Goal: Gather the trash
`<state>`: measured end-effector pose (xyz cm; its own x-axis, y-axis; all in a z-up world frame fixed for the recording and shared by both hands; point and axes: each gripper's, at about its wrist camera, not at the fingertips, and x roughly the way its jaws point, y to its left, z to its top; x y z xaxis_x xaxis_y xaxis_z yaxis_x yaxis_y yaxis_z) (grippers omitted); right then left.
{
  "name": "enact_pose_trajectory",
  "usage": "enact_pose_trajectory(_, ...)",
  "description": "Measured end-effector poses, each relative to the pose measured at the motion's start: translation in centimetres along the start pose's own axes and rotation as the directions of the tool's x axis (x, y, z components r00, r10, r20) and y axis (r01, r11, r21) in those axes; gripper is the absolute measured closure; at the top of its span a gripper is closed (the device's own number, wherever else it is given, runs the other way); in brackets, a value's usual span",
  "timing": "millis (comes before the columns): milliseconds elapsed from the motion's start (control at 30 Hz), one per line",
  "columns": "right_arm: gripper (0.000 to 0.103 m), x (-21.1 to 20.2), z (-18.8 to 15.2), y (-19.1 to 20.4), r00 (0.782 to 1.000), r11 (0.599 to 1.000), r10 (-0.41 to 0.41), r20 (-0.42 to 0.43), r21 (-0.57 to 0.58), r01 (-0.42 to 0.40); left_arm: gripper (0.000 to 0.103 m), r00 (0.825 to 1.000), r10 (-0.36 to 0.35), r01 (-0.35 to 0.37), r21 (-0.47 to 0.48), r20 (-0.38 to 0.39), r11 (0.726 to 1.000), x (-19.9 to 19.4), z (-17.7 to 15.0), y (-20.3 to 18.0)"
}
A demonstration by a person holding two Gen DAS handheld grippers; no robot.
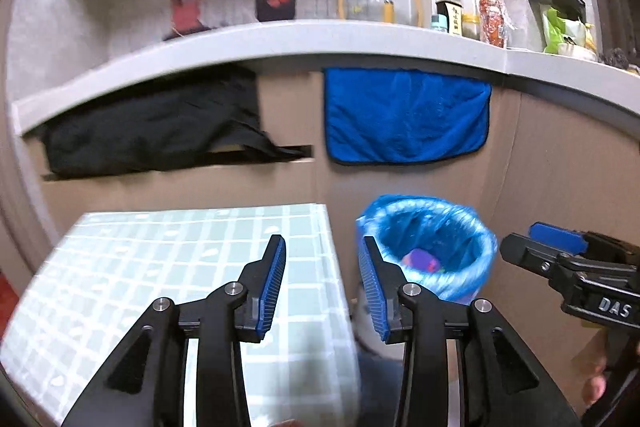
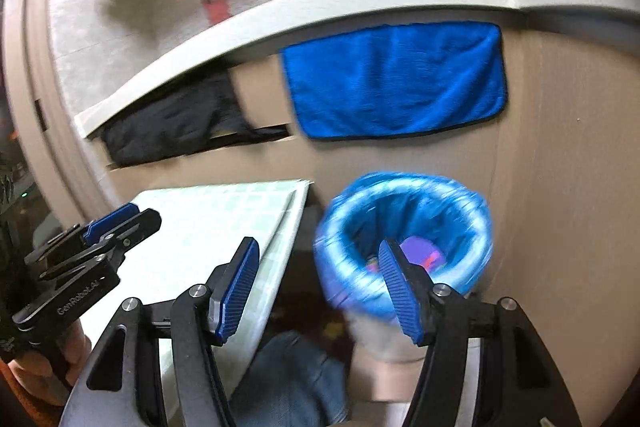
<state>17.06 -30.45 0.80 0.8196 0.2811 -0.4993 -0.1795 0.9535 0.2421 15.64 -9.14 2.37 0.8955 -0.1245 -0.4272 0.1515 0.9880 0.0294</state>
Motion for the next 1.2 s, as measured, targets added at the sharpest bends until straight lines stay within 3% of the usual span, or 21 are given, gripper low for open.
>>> enact_pose_trajectory(167,0.038,-3.5,-3.0,4.2,0.998,0.995,-0.049,0.048,-0.087,0.053,0.062,0.999,0.028,-0.028,-0.037,0.016,0.999,-4.7,-2.2,1.7)
enact_pose_trajectory(333,0.037,-6.3,-4.7,6.2,0.993,0.992,-0.071,0.099,-0.098,0.081,0.062,0.997,0.068,-0.067,-0.032,0.034,0.997,-7.6,-4.1,2.5)
enact_pose_trajectory(467,0.037,-7.1,-5.6,7.8,0.99,0.982,-0.097,0.107,-0.149,0.112,0.062,0.997,0.072,-0.073,-0.041,-0.011,0.997,-8.2,-5.4,3.1)
enact_pose_trajectory(633,0.037,-7.2,-6.4,8.3,0.993,0.984,-0.081,0.091,-0.151,0.094,0.062,0.996,0.085,-0.087,-0.055,-0.037,0.995,-9.0,-6.7,3.5)
enact_pose_trajectory(1200,0.037,-8.1,-7.1,8.6,0.99,0.982,-0.09,0.106,-0.156,0.106,0.062,0.997,0.078,-0.077,-0.066,0.012,0.995,-10.7,-6.6,3.5)
